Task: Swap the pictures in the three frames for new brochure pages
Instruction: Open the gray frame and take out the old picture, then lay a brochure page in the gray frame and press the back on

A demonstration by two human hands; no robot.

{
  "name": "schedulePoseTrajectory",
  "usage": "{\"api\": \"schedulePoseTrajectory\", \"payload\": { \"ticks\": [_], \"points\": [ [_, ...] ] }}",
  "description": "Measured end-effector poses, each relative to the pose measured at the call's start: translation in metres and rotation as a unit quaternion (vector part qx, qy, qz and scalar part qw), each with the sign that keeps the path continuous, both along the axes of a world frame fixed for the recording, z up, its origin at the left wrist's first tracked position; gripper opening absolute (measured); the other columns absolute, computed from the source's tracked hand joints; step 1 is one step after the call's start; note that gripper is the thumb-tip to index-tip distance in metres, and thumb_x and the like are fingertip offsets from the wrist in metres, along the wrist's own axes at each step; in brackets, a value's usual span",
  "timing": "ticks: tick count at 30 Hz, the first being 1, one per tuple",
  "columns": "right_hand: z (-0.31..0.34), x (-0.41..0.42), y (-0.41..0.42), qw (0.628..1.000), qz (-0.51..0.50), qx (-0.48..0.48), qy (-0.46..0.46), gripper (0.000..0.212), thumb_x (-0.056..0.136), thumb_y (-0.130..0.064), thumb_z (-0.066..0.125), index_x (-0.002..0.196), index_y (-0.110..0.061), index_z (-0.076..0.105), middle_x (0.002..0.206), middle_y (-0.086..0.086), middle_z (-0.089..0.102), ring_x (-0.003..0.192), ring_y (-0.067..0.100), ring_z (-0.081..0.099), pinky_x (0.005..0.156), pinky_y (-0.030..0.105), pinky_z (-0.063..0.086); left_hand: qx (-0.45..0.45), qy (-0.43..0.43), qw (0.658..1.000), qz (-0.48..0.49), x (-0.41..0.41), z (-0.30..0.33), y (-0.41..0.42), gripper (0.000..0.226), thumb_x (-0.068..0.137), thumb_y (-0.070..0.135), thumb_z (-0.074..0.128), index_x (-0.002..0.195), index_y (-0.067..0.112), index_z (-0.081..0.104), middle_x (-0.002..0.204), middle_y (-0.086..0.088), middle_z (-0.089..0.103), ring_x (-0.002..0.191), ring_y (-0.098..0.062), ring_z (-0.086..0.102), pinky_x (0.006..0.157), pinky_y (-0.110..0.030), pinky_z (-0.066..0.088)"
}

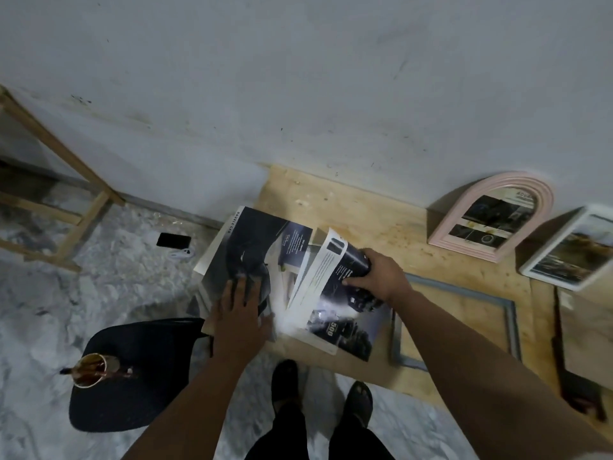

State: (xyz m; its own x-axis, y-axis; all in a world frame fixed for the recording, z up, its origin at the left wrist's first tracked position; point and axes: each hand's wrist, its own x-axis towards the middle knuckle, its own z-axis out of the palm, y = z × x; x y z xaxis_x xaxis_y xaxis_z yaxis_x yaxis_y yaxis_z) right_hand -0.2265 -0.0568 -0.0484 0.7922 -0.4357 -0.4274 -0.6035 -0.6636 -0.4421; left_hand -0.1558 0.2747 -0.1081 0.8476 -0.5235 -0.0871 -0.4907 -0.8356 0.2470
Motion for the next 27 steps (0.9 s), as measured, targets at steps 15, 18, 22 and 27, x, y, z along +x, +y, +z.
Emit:
{"api": "schedulePoseTrajectory", "payload": {
  "ticks": [15,18,22,27],
  "points": [
    [0.096,-0.187,-0.091,0.798,-0.410,0.387,-0.213,0.055,0.079,-0.031,0.088,0.123,-0.003,0.070,0.117,0.019,0.074,0.106,0.040,0.072,0.099,0.053,0.055,-0.327,0.602,0.723,0.091,-0.085,0.107,-0.212,0.021,0.093,0.022,0.076,0.112,0.020,0.067,0.113,-0.007,0.077,0.093,-0.020,0.074,0.082,-0.035,0.058],
    [0.083,-0.232,-0.105,0.753,-0.430,0.431,-0.248,0.063,0.086,-0.034,0.082,0.139,-0.009,0.060,0.130,0.012,0.070,0.119,0.033,0.068,0.106,0.050,0.049,-0.319,0.588,0.736,0.106,-0.109,0.097,-0.242,0.019,0.091,0.009,0.077,0.107,0.014,0.067,0.102,-0.014,0.076,0.088,-0.025,0.071,0.072,-0.034,0.057],
    [0.069,-0.281,-0.118,0.707,-0.453,0.472,-0.267,0.046,0.102,-0.046,0.058,0.134,-0.014,0.066,0.129,0.014,0.070,0.119,0.035,0.066,0.105,0.051,0.048,-0.288,0.530,0.787,0.125,-0.136,0.077,-0.259,0.010,0.091,0.007,0.076,0.096,0.011,0.067,0.081,-0.013,0.069,0.069,-0.023,0.061,0.058,-0.030,0.048],
    [0.031,-0.320,-0.138,0.772,-0.515,0.294,-0.228,0.045,0.082,-0.024,0.084,0.120,-0.005,0.068,0.102,0.015,0.078,0.090,0.032,0.076,0.075,0.038,0.062,-0.186,0.371,0.901,0.128,-0.159,0.059,-0.262,0.011,0.087,0.012,0.076,0.086,0.017,0.067,0.081,-0.004,0.072,0.077,-0.024,0.067,0.069,-0.037,0.051]
  ]
}}
